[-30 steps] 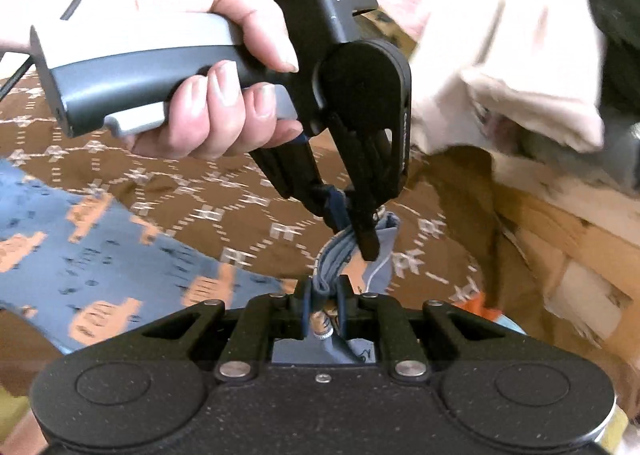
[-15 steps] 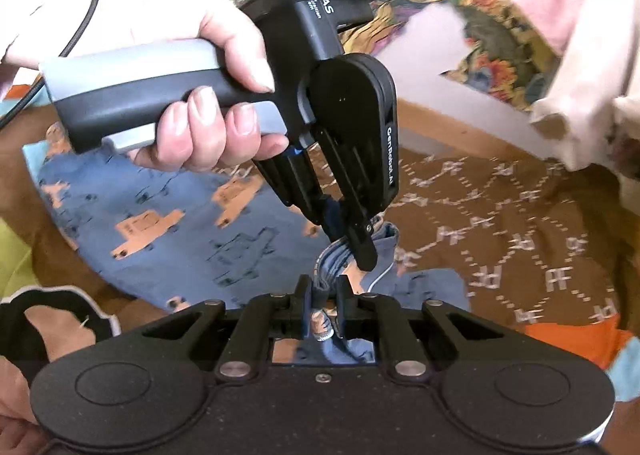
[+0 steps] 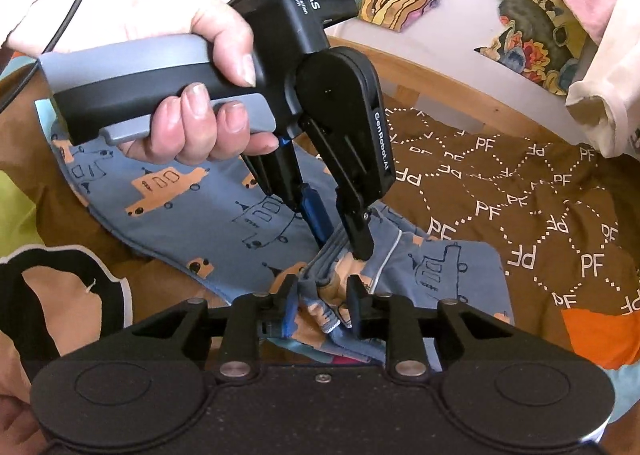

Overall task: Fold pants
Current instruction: 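Lift and fold the held edge over the pants with both grippers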

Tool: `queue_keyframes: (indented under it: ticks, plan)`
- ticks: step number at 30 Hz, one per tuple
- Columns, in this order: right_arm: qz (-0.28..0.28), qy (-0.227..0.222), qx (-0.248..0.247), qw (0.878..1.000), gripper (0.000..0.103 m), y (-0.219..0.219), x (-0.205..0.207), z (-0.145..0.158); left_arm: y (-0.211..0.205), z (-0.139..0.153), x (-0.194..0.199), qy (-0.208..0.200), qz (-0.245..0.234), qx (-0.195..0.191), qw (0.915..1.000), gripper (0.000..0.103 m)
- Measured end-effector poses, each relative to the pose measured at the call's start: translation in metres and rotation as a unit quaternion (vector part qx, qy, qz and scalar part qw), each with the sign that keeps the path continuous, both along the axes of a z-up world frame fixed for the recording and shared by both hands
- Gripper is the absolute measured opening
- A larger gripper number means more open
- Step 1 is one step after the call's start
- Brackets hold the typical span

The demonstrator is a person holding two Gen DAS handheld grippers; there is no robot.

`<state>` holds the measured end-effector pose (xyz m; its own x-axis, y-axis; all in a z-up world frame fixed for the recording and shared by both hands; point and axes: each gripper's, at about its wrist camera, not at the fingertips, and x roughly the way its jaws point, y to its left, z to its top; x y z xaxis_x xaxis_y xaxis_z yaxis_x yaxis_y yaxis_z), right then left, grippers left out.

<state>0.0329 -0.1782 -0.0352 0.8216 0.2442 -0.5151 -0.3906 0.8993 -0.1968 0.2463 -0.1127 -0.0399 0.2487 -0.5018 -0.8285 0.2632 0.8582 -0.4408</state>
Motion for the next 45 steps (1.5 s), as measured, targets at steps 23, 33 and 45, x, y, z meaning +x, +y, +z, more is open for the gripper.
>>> queue_keyframes:
  ticks: [23,33,45]
  plan:
    - [0.045,-0.016,0.046,0.998,0.014,0.012,-0.01,0.018,0.029,0.033,-0.033,-0.058,0.02,0.029,0.9977,0.01]
    - [0.09,0.002,0.085,0.992,0.014,0.046,-0.003,0.027,0.081,0.035,-0.04,-0.048,0.055,0.043,0.9964,0.01]
    - [0.122,0.043,0.062,0.99,0.016,0.072,0.003,0.01,0.09,0.017,-0.04,-0.043,0.048,0.083,0.9944,0.016]
